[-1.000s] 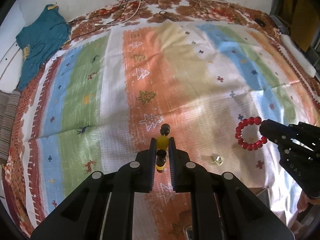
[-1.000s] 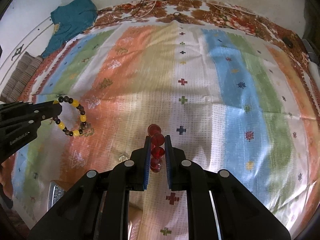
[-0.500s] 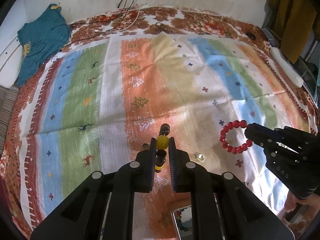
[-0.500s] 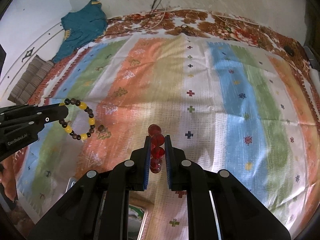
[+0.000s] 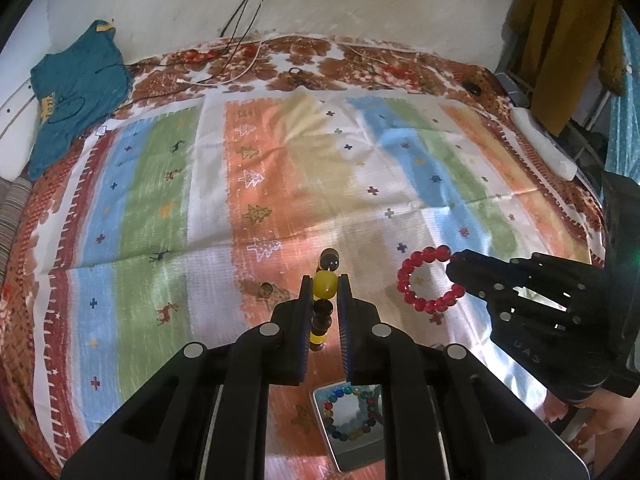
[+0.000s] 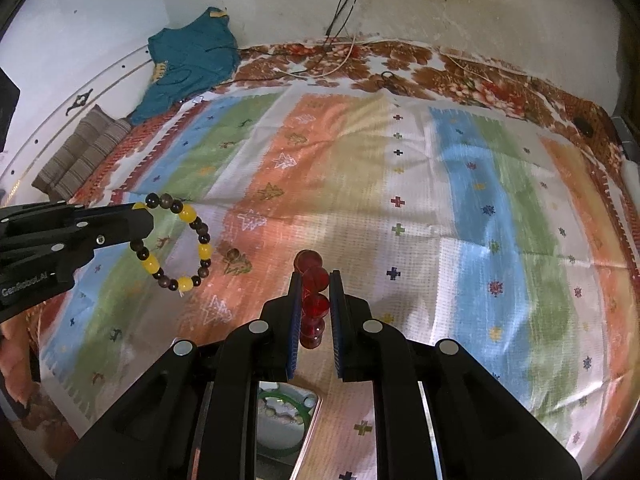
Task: Organize jewelry
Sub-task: 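Lift both bracelets and carry them over the silver tin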
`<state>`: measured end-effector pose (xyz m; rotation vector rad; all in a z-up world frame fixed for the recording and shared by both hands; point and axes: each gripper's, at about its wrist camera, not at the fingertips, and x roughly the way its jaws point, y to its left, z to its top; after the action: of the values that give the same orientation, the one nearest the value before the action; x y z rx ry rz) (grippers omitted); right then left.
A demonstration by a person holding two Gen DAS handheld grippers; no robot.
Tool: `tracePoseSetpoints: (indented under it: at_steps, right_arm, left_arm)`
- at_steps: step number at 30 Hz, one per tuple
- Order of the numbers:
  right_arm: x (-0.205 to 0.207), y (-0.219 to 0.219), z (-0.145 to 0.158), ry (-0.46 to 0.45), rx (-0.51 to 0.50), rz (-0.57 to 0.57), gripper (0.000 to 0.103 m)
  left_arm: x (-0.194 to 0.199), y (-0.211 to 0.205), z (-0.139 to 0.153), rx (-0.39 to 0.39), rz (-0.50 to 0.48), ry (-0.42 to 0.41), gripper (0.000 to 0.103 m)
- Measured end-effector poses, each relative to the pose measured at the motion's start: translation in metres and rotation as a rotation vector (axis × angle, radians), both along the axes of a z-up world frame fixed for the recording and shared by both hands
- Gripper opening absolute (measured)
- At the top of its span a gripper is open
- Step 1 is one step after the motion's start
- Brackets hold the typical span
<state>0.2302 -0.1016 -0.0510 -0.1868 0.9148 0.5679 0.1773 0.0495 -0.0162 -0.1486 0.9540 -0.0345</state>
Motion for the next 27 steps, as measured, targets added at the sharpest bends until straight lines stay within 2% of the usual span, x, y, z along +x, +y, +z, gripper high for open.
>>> tracePoseSetpoints:
  at_steps: [11,27]
  right_arm:
    - [-0.024,-0.006,0.009,-0.010,0.007,0.018,0.014]
    - [-0.066,-0.011,0.015,-0.027,0.013,0.061,0.014]
  left_arm:
    - [-0.028,-0.015,0.016,-0.001,-0.042,-0.045,0.011]
    - [-0.066,-0.029,0.022,-0.028,-0.071,-0.072,0.011]
